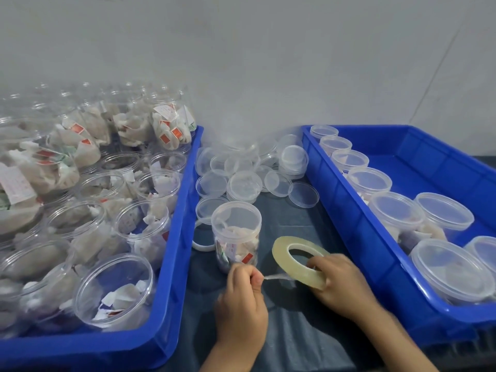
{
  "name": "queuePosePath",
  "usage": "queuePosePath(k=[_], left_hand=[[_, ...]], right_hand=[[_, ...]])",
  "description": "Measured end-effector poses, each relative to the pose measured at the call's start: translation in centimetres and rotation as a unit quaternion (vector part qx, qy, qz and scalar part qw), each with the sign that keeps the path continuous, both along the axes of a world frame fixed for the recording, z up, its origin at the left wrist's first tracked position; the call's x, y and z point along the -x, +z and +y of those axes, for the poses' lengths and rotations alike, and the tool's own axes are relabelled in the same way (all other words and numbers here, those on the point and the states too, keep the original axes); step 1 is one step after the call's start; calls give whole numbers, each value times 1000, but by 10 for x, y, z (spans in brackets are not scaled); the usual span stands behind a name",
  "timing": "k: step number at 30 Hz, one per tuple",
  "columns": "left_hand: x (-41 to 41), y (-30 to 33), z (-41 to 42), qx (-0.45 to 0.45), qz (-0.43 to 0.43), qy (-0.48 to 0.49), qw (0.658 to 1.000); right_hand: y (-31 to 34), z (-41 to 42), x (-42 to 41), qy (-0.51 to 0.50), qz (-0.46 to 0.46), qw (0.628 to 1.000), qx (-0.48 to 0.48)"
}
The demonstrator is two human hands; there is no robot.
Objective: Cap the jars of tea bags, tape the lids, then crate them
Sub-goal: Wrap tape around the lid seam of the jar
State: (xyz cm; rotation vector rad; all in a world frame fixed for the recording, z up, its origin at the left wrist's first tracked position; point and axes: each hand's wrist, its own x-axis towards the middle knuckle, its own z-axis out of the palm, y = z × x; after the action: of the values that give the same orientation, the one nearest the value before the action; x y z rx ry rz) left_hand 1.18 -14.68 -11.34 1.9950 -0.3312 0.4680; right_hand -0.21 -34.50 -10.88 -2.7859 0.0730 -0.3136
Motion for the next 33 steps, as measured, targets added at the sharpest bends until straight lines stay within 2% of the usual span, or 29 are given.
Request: queuePosePath(k=[2,4,8,12,25,33], left_hand=[[-1,6,2,17,-33,32,999],[-5,8,3,48,-6,68,997],[-22,9,9,85,26,128,988],[-37,7,15,75,56,137,986],[-54,3,19,39,27,148,988],[-61,1,14,67,-46,138,987]], right_hand=[[5,0,0,-24,-64,997,29],[9,5,-7,-56,-131,987,75],[23,18,-32,-128,-174,967,133],[30,33,-51,-138,-198,959,149],[24,33,-79,-139,-183,963,141],[27,39,-90,-140,-139,972,127]])
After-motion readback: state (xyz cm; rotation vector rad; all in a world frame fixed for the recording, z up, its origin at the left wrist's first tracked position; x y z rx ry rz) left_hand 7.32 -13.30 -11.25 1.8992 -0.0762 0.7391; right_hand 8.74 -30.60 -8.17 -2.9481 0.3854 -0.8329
